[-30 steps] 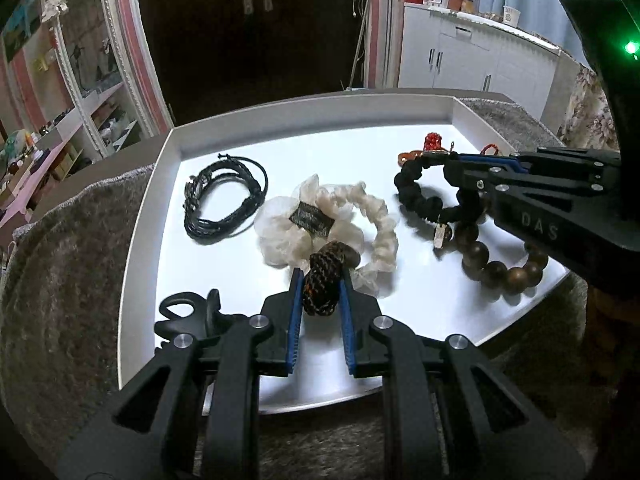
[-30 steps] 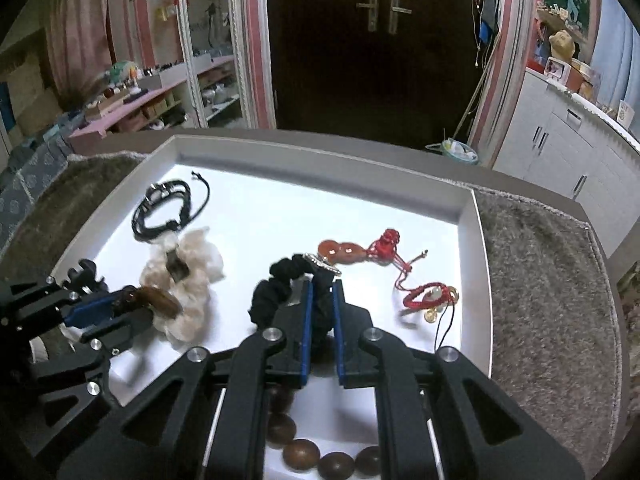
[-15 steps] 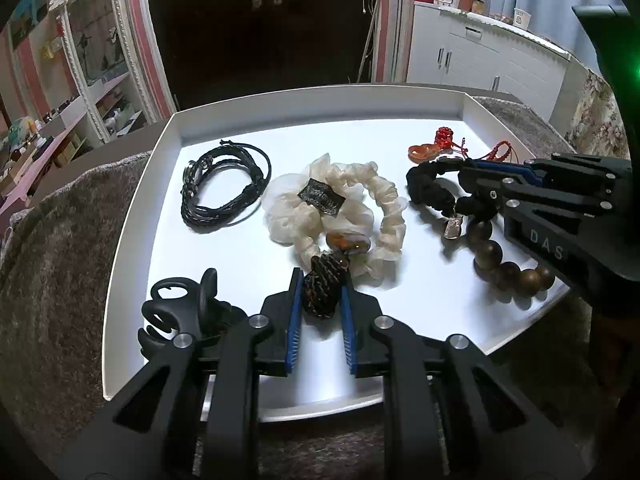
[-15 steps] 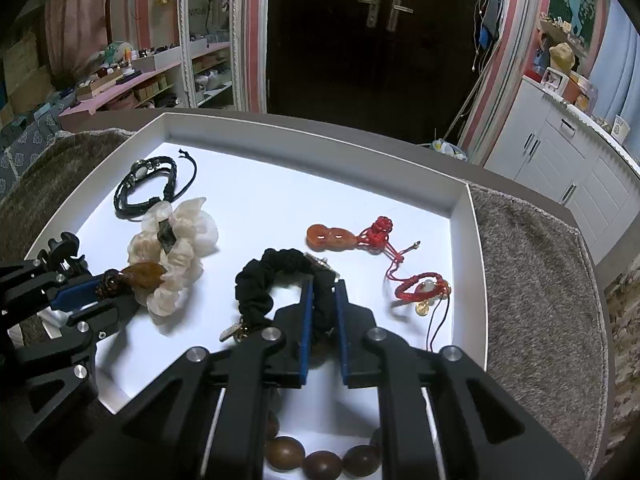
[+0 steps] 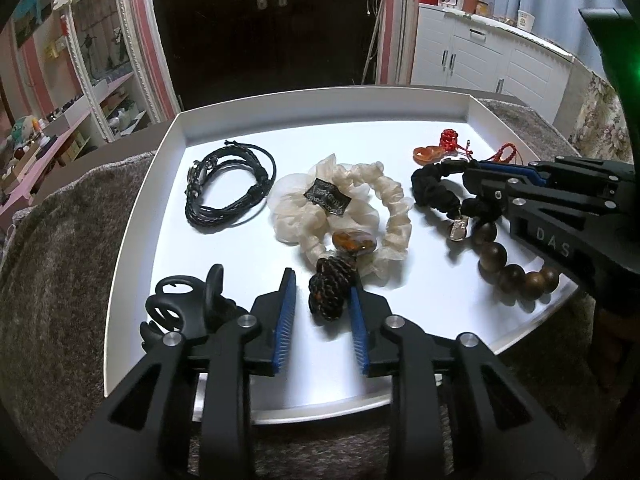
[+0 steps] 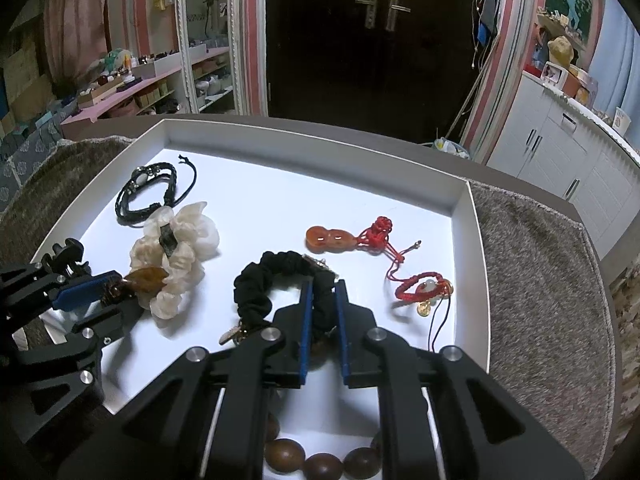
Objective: Organize jewelry
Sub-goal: 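Open the left tool dropping the cord bundle while the right tool releases the scrunchie in the tray, then grasp the white-strap watch with the left tool while the right tool grasps the pale jade pendant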
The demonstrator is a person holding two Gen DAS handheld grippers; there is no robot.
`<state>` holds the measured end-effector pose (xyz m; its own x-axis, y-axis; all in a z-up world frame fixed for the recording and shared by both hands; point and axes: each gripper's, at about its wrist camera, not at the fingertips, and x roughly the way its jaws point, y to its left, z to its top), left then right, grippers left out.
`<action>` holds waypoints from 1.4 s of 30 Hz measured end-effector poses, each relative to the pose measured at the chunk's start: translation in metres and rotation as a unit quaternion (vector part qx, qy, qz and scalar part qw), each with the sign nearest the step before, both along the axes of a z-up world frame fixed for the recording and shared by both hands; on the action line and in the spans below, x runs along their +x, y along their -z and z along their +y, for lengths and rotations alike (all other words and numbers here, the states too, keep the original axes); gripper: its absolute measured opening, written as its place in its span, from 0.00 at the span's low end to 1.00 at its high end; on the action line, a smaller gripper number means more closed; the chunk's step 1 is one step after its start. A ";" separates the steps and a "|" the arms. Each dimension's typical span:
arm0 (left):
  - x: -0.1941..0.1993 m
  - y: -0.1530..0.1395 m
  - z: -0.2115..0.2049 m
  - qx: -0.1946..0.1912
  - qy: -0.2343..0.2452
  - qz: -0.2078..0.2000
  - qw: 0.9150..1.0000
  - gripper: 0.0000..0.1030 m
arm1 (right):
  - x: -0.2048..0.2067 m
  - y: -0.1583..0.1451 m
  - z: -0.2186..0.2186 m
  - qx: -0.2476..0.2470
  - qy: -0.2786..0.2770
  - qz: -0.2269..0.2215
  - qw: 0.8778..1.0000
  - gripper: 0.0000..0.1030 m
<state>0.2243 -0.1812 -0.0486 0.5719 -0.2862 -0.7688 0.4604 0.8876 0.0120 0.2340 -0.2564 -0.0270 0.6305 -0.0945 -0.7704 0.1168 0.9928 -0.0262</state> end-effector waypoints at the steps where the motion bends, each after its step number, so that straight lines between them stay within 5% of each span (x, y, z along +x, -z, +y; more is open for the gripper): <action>1: 0.000 0.000 0.000 -0.001 0.000 0.001 1.000 0.25 | 0.000 -0.001 -0.001 0.003 0.001 -0.003 1.000 0.12; 10: -0.011 -0.012 -0.004 -0.004 0.014 -0.011 1.000 0.47 | -0.007 -0.021 -0.008 0.025 -0.003 -0.018 1.000 0.26; 17: -0.026 -0.039 0.001 0.001 0.024 -0.022 0.999 0.47 | -0.043 -0.060 -0.023 0.035 0.002 -0.058 0.998 0.27; 21: -0.047 -0.064 0.042 -0.001 -0.001 -0.045 0.999 0.49 | -0.087 -0.071 -0.021 0.039 -0.009 -0.072 0.997 0.27; 31: -0.091 -0.044 0.162 0.020 -0.095 -0.044 0.994 0.50 | -0.159 -0.019 0.031 0.095 -0.074 -0.022 0.992 0.27; 38: -0.100 -0.012 0.170 0.020 -0.090 -0.010 0.996 0.50 | -0.157 0.008 0.048 0.103 -0.086 0.002 0.991 0.26; 42: -0.093 -0.001 0.164 0.021 -0.090 0.000 0.996 0.49 | -0.152 0.011 0.048 0.114 -0.082 0.007 0.990 0.15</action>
<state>0.1312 -0.0174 -0.0478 0.6111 -0.1462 -0.7779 0.2933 0.9547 0.0509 0.0817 -0.2088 -0.0381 0.6119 0.1859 -0.7688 -0.0448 0.9786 0.2010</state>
